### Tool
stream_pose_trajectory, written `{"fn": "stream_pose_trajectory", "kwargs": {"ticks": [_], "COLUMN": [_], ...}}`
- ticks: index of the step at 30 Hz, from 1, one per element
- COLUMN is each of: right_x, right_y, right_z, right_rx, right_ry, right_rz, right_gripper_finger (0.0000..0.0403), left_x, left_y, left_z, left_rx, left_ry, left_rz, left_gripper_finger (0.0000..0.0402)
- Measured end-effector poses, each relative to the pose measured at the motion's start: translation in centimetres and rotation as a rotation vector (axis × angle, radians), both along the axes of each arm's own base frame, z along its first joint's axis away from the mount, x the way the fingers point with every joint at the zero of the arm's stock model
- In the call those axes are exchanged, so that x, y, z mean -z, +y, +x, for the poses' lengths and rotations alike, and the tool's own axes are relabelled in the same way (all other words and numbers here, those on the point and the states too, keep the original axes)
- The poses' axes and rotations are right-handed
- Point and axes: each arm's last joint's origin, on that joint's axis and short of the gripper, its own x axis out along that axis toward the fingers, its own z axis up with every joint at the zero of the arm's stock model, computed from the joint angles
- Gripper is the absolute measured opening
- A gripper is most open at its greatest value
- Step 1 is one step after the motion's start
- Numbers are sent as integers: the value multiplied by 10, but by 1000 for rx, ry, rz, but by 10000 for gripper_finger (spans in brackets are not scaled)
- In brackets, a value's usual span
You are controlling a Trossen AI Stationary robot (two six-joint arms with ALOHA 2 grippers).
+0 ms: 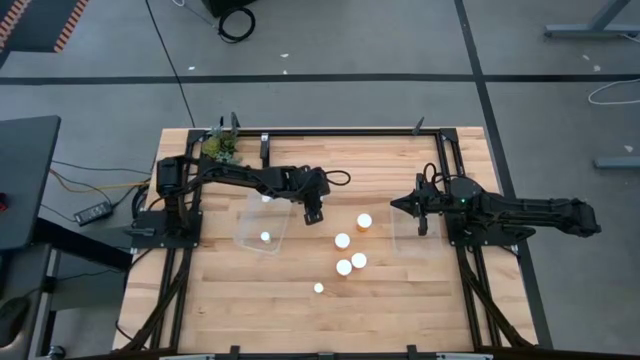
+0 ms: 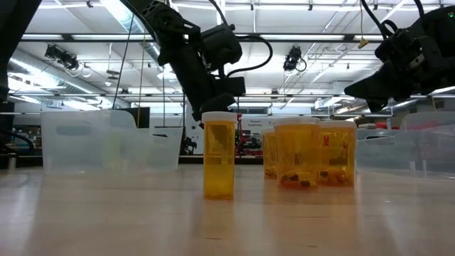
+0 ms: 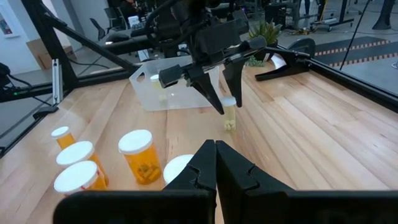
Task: Pick and place medicine bottles into bin by pill shape (circle, oval)
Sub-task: Put the yellow tablet bottle into the left transparent bin
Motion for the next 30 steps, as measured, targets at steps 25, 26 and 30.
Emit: {"fn": "stream_pose_trajectory", "kwargs": {"ticks": [25,26,30], "right_x": [1,1,2], "right_y": [0,0,0], "right_z": [0,0,0], "right_rx": [0,1,0], "right_ry": [10,11,22], "right_rz": [2,2,5], "right_gripper_finger": [10,10,10], "left_x": [-72,-76,-82], "left_y": [-40,-44,-58], "left_z": [-45,-47,-60], "left_rx": [93,96,104], "left_ry": [29,26,77], "left_rz": [-74,-78,-101], "left_gripper_finger": [130,132,136]}}
